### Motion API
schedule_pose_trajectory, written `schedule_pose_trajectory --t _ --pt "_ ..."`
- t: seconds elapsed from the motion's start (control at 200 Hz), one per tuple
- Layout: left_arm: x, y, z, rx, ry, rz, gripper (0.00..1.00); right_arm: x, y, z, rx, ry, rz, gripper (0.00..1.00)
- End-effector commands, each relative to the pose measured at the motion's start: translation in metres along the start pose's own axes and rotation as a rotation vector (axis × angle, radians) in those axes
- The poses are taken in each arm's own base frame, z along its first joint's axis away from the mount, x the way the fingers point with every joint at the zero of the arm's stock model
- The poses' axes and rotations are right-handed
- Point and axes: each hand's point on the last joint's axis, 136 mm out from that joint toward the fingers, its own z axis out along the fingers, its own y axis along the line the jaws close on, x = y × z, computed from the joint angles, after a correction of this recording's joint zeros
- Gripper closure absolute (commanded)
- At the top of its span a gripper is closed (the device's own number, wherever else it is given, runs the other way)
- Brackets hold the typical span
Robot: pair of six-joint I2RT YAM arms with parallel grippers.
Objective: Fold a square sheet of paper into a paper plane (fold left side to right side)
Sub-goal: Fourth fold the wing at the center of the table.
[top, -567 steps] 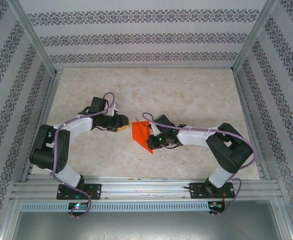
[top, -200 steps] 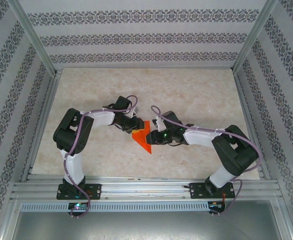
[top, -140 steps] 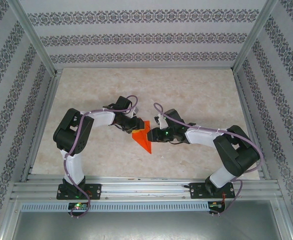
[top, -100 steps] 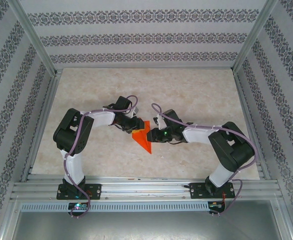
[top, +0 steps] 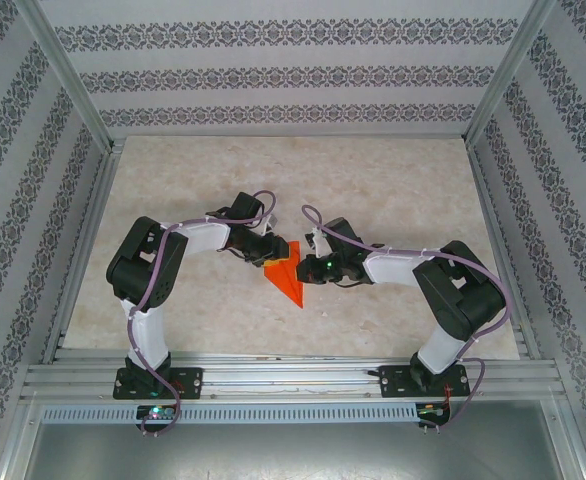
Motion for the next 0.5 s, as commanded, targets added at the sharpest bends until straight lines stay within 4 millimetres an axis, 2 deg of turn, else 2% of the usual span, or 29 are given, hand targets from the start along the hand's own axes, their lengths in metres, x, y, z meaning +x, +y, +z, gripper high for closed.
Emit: schedule_pose_trajectory --t 0.0,0.495 --pt "0.01 0.022 0.007 -0.093 0.031 -0.024 0.59 -0.004 -0.005 0.0 0.029 -0.003 -0.014 1.0" --pt "0.01 0.021 0.007 -0.093 0.031 -0.023 0.59 -0.002 -0.019 0.005 0.091 0.023 -0.01 1.0"
